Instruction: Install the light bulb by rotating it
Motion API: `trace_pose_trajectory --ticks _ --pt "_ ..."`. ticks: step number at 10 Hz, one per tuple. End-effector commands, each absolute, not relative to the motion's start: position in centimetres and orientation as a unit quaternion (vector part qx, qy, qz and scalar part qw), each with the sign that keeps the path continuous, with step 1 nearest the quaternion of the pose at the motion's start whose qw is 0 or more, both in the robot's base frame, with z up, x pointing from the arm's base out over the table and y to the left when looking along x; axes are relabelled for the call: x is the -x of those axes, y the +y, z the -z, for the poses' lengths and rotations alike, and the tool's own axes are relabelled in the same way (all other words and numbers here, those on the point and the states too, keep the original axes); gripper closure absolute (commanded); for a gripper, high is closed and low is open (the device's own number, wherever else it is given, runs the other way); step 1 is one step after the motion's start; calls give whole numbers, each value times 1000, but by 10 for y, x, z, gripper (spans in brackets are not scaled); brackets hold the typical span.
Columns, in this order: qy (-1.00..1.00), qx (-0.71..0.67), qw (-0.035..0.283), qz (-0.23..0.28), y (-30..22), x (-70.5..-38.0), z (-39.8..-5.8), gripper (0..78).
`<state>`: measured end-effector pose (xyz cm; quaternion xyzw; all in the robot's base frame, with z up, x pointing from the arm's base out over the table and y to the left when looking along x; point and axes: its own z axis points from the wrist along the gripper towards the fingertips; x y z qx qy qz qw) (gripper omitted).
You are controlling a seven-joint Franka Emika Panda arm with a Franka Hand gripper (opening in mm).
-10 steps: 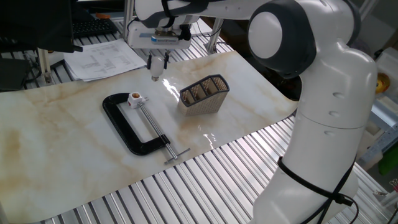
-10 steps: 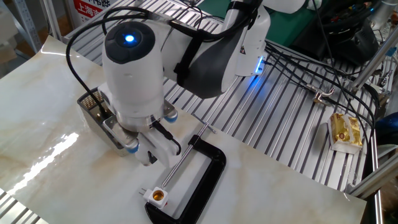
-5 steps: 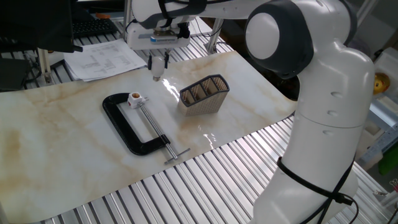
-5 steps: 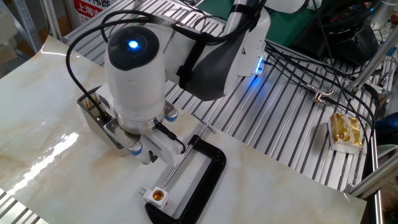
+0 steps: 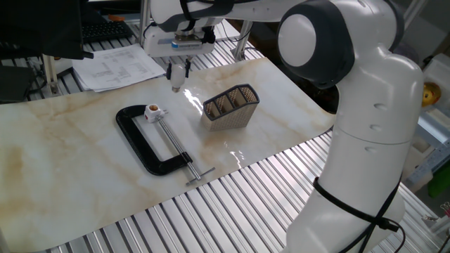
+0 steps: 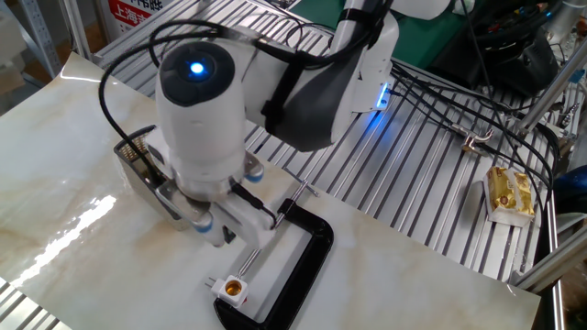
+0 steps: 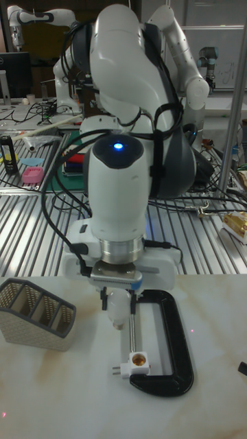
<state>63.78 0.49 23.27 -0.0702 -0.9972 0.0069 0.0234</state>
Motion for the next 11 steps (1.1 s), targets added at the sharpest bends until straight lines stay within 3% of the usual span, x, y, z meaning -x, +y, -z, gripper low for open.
trace_pose_trajectory --ticks 1,5,11 --pt "-997 77 19 -1 20 -649 -236 764" --pt "-1000 20 3 2 34 -662 -211 764" --pt "-998 -60 9 4 52 -669 -207 764"
